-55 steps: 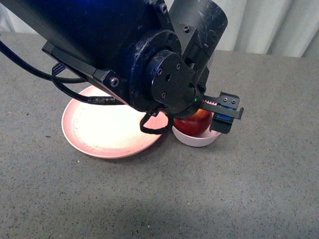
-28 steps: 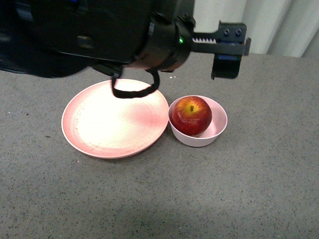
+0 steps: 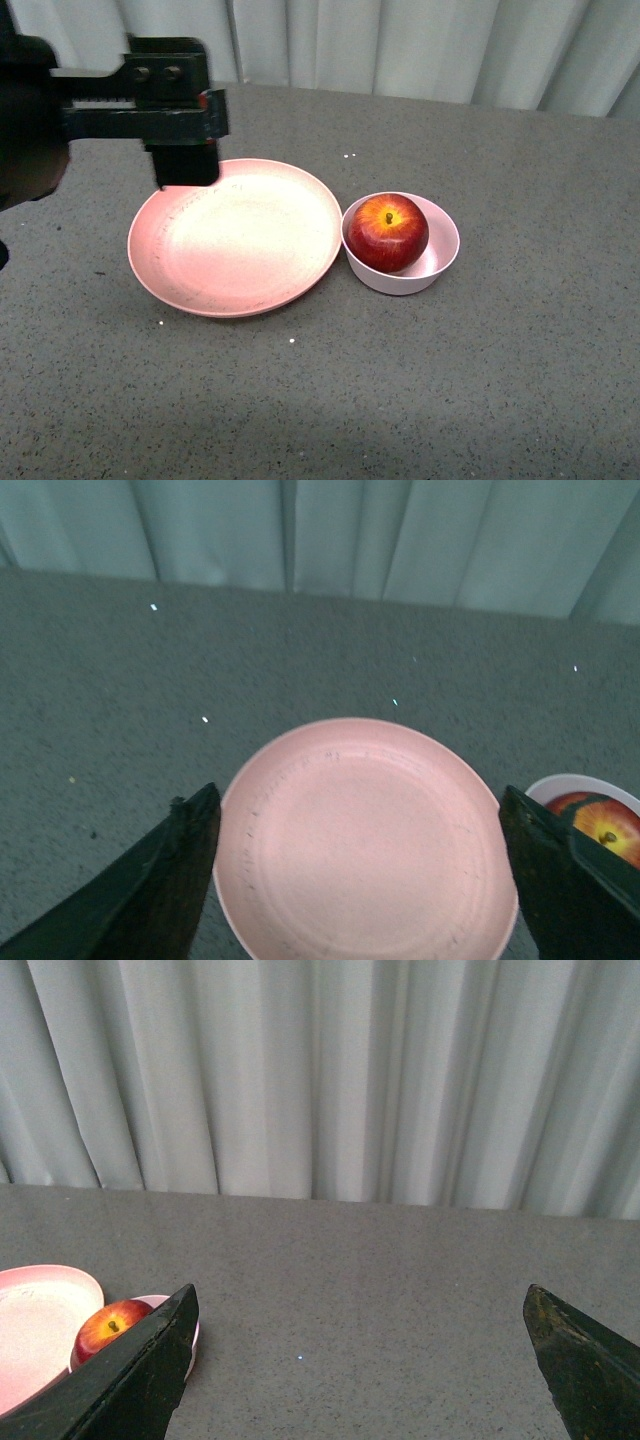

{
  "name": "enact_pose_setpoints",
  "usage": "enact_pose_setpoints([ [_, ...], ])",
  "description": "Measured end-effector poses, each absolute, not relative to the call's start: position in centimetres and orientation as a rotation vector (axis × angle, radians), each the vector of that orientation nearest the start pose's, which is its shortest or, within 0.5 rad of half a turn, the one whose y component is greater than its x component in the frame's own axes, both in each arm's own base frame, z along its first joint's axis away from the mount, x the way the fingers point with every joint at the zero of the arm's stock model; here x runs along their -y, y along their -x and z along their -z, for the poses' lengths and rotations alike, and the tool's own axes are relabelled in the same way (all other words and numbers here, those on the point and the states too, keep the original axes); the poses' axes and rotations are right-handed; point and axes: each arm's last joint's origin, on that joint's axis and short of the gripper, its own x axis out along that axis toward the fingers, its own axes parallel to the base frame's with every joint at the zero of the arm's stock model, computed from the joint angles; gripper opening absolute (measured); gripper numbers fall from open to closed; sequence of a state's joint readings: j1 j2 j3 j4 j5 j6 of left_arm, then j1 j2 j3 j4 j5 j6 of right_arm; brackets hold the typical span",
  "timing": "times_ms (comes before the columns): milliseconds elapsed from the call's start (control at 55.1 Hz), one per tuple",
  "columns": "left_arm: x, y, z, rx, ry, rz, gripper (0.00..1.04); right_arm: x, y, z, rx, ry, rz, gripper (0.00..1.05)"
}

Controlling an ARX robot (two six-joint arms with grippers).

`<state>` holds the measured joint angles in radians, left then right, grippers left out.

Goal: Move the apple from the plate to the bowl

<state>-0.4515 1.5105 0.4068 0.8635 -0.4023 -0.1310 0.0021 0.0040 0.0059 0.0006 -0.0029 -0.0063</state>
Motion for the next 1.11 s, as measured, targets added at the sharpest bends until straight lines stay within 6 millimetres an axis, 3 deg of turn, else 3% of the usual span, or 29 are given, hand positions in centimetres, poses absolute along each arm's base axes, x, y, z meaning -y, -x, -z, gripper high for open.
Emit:
enact_pose_setpoints([
  [163,6.9,-21.3,-16.2,-0.018,0.035,0.004,0.55,0.0,-9.8,-16.5,0.002,0.006,-0.003,0.95],
  [290,4.6,-19.0,-16.1,-0.016,0.014,0.012,0.25,0.0,-9.8,-16.5,0.002,0.006,-0.003,0.95],
  [417,3.4,-17.8,-16.1,-0.019,0.015,0.005,0.04,0.0,-9.8,-16.5,0.002,0.006,-0.003,0.95],
  [961,0.1,-13.9,-16.8,0.006,0.008,-0.002,0.04,0.0,-9.8,-16.5,0.002,0.006,-0.003,0.95],
  [1107,0.0,-13.4,-17.1,0.013,0.007,0.002,0.04,0.0,-9.8,-16.5,0.002,0.006,-0.003,0.95],
])
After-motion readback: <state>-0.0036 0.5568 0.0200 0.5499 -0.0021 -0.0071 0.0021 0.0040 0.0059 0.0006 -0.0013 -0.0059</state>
